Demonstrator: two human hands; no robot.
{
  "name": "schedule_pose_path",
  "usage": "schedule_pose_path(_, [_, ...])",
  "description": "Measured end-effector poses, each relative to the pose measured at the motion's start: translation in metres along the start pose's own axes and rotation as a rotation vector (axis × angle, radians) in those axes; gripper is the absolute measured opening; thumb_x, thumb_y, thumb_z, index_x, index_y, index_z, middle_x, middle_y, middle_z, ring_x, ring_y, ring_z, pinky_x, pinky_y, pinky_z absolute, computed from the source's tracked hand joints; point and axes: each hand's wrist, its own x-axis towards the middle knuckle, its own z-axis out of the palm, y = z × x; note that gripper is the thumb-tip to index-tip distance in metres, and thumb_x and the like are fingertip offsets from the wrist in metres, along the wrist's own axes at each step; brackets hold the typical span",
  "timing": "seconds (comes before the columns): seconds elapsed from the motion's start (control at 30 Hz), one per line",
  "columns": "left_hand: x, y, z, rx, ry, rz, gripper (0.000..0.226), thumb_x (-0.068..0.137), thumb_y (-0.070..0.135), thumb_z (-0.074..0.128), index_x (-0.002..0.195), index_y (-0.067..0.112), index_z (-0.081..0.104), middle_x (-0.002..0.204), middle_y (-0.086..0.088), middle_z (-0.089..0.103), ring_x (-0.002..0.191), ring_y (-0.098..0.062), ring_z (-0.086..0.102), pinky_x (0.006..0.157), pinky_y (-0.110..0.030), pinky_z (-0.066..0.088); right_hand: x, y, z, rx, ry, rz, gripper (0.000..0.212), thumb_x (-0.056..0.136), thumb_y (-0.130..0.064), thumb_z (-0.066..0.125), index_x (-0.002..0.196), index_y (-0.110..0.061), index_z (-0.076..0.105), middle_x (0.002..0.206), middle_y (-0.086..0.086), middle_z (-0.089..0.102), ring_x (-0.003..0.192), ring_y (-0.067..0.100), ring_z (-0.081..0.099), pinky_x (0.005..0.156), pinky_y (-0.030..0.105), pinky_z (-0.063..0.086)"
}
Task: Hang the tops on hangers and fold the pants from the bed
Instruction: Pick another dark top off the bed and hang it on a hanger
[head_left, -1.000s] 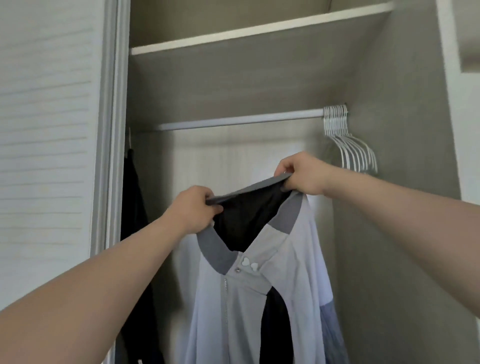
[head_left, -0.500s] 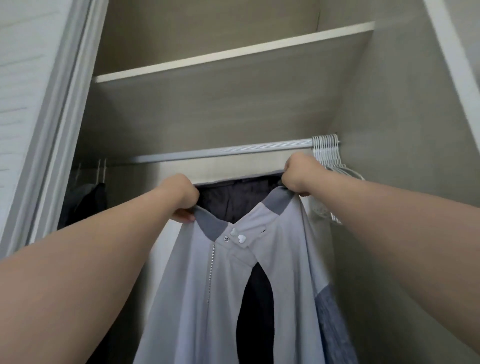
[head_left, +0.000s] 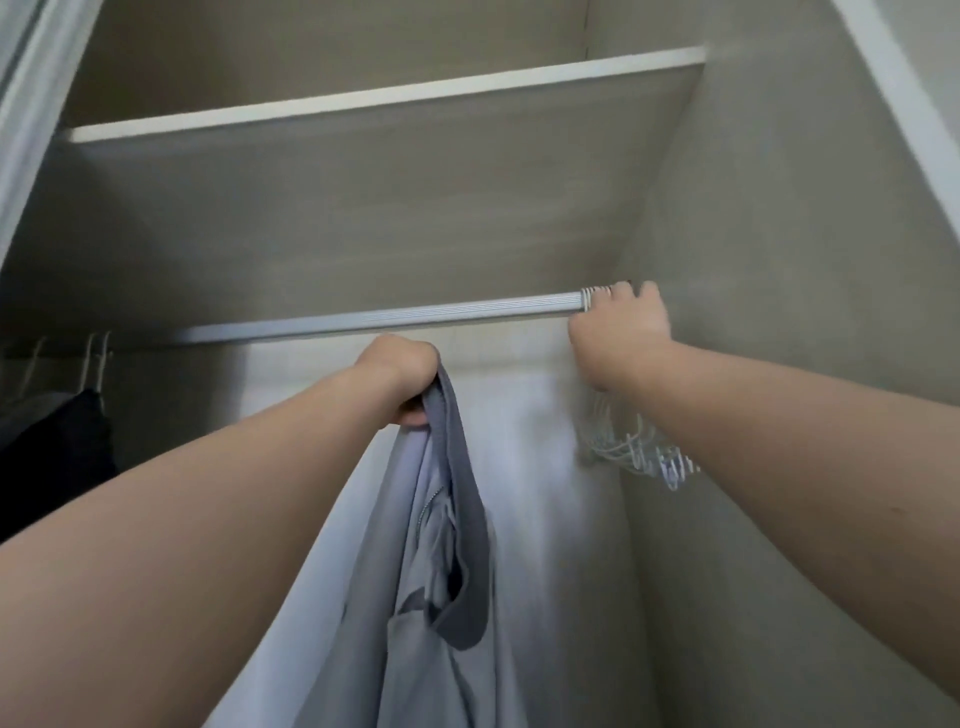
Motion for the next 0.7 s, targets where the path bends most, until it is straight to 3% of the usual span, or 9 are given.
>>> schedule_pose_path(0.07, [0.005,0.001,-0.002,0.04,0.013,0.043,0.015,0.087,0.0,0.045,0.078,0.007,0.054,0.048,-0.01,0.061,0.059,-0.032,0.066,0.073,-0.053,0.062,-0.001,0.01,0.009,0.007,-0.108,0.077,0.039,0.093,-0.02,0.053,0.131,-0.02,0.058,0.138,0.008,0.054,0.128,0.03,0.05,0.099,0.038,0.037])
schedule_pose_path(0.13, [0.008,0.003,-0.005,0.073,0.032,0.075,0.019,0.085,-0.003,0.047,0.071,0.007,0.053,0.04,-0.007,0.057,0.066,-0.035,0.07,0.077,-0.056,0.061,-0.002,0.018,0.014,0.069,-0.125,0.097,0.034,0.093,-0.015,0.054,0.126,-0.018,0.062,0.135,0.005,0.061,0.123,0.027,0.058,0.085,0.033,0.04])
schedule_pose_path(0.23, [0.011,0.004,-0.008,0.068,0.063,0.096,0.013,0.084,0.0,0.048,0.074,0.007,0.053,0.045,-0.011,0.061,0.054,-0.032,0.067,0.061,-0.054,0.061,-0.003,0.022,0.016,0.123,-0.094,0.11,0.035,0.09,-0.007,0.058,0.125,-0.014,0.063,0.131,0.007,0.063,0.118,0.029,0.063,0.076,0.033,0.039])
schedule_pose_path(0.37, [0.012,-0.002,-0.012,0.05,0.062,0.083,0.007,0.084,0.003,0.049,0.079,0.005,0.053,0.071,-0.017,0.065,0.056,-0.033,0.067,0.04,-0.038,0.054,0.0,0.025,0.017,0.193,-0.065,0.15,0.031,0.089,-0.005,0.056,0.118,-0.009,0.064,0.122,0.011,0.065,0.11,0.034,0.066,0.072,0.033,0.04])
schedule_pose_path(0.6, [0.011,-0.014,-0.025,0.047,0.056,0.061,0.009,0.088,0.007,0.046,0.082,0.005,0.052,0.071,-0.017,0.064,0.05,-0.032,0.064,0.035,-0.034,0.051,0.011,0.024,0.017,0.524,-0.071,0.287,0.03,0.087,-0.01,0.061,0.116,-0.003,0.062,0.115,0.019,0.064,0.097,0.037,0.064,0.073,0.032,0.044])
schedule_pose_path(0.7, [0.011,-0.017,-0.029,0.048,0.055,0.061,0.01,0.089,0.008,0.046,0.082,0.005,0.052,0.072,-0.017,0.064,0.052,-0.033,0.065,0.038,-0.039,0.055,0.012,0.024,0.013,0.602,0.001,0.326,0.023,0.088,-0.013,0.063,0.109,-0.004,0.063,0.108,0.02,0.065,0.099,0.041,0.065,0.073,0.032,0.043])
